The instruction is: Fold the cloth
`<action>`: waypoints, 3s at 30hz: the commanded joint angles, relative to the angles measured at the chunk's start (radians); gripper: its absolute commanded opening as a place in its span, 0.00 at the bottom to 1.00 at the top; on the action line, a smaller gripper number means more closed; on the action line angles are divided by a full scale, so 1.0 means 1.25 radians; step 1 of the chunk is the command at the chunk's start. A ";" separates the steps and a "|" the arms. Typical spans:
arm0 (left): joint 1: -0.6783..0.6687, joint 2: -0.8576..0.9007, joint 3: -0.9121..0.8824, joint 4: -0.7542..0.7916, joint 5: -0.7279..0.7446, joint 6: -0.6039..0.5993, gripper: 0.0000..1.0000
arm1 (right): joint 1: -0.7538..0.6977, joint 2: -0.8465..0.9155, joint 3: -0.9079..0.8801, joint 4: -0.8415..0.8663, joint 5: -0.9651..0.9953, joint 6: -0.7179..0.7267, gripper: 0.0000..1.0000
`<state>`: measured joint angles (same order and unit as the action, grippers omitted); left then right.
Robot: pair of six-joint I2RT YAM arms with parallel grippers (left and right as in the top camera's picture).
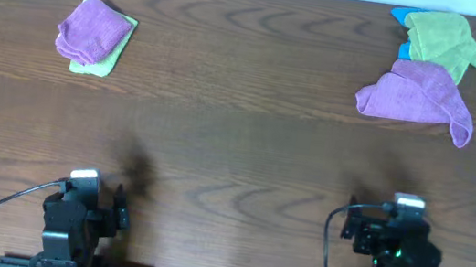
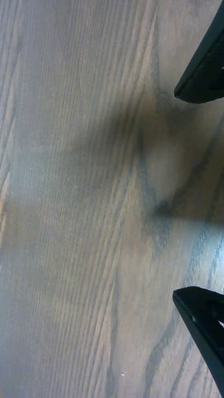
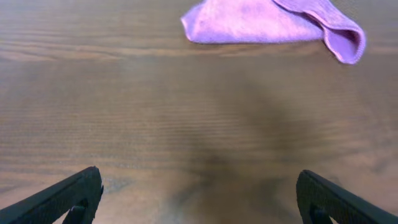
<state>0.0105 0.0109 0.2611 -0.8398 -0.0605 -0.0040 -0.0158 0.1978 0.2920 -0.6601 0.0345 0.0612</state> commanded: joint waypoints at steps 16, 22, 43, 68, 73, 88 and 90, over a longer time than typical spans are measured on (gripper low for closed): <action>0.001 -0.006 -0.035 -0.031 -0.008 -0.017 0.95 | -0.077 0.716 0.678 -0.179 0.092 0.116 0.99; 0.001 -0.006 -0.035 -0.031 -0.008 -0.017 0.95 | -0.108 0.922 0.833 -0.200 0.093 0.116 0.99; 0.001 -0.006 -0.035 -0.031 -0.008 -0.017 0.95 | -0.150 1.187 1.001 -0.151 0.138 0.115 0.99; 0.001 -0.006 -0.035 -0.031 -0.008 -0.017 0.95 | -0.217 1.468 0.999 0.017 0.113 0.039 0.99; 0.001 -0.006 -0.034 -0.031 -0.008 -0.017 0.95 | -0.222 1.496 0.999 0.036 0.114 0.027 0.98; 0.001 -0.006 -0.035 -0.031 -0.008 -0.017 0.95 | -0.264 1.506 0.999 0.131 0.093 0.028 0.97; 0.001 -0.006 -0.035 -0.031 -0.008 -0.017 0.95 | -0.264 1.506 0.999 0.136 0.085 0.028 0.97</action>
<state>0.0105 0.0101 0.2596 -0.8375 -0.0605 -0.0040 -0.3363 2.0693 1.5261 -0.4980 0.1642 0.1051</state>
